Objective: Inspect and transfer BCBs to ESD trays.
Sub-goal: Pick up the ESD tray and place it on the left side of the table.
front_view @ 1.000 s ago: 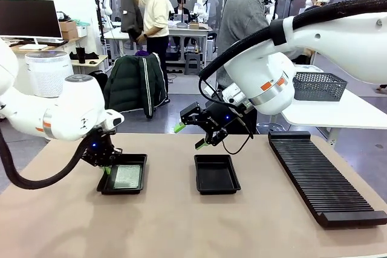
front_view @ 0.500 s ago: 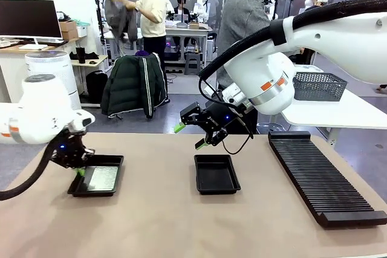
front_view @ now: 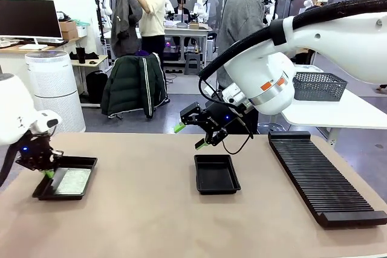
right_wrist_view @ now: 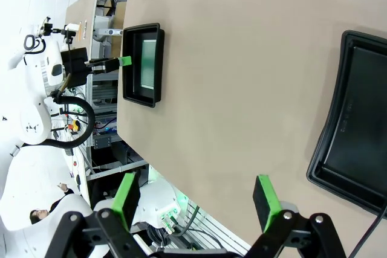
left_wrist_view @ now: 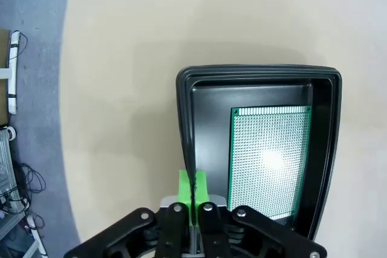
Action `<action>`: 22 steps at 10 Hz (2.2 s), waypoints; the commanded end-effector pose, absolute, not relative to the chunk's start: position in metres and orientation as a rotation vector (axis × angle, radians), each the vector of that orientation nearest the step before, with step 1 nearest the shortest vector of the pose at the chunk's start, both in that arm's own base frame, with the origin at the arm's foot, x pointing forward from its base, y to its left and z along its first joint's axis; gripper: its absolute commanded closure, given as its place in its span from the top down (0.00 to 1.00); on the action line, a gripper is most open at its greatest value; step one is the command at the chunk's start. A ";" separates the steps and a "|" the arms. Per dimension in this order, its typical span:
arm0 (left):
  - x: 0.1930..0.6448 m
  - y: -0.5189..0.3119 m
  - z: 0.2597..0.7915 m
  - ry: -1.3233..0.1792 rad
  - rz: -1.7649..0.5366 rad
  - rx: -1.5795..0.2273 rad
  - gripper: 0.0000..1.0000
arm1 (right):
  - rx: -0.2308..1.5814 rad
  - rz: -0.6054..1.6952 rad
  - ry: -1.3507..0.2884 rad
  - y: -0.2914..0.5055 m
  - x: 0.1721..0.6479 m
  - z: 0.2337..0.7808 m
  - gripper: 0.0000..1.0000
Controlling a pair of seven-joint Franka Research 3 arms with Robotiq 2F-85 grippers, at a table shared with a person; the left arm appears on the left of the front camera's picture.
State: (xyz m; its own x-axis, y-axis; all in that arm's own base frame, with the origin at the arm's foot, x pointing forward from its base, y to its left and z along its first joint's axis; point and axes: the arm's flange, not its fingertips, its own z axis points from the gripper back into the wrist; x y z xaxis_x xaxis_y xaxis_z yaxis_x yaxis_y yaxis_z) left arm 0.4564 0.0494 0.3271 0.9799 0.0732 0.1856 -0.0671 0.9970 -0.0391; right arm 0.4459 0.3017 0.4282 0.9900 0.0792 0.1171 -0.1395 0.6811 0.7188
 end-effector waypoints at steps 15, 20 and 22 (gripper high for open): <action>0.455 0.090 0.337 -0.179 0.067 -0.058 0.95 | 0.812 0.112 -0.078 0.302 0.446 0.428 1.00; 0.444 0.089 0.385 -0.152 0.089 -0.061 1.00 | 0.812 0.112 -0.078 0.302 0.446 0.428 1.00; 0.440 0.088 0.415 -0.134 0.078 -0.071 1.00 | 0.812 0.112 -0.078 0.302 0.446 0.428 1.00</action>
State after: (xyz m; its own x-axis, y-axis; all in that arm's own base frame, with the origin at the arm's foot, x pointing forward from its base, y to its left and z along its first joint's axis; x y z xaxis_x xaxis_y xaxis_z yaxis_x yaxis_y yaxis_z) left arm 0.4425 0.0855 0.4007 0.9855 0.0735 0.1532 -0.0634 0.9955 -0.0699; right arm 0.4459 0.3017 0.4282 0.9900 0.0792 0.1170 -0.1394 0.6811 0.7188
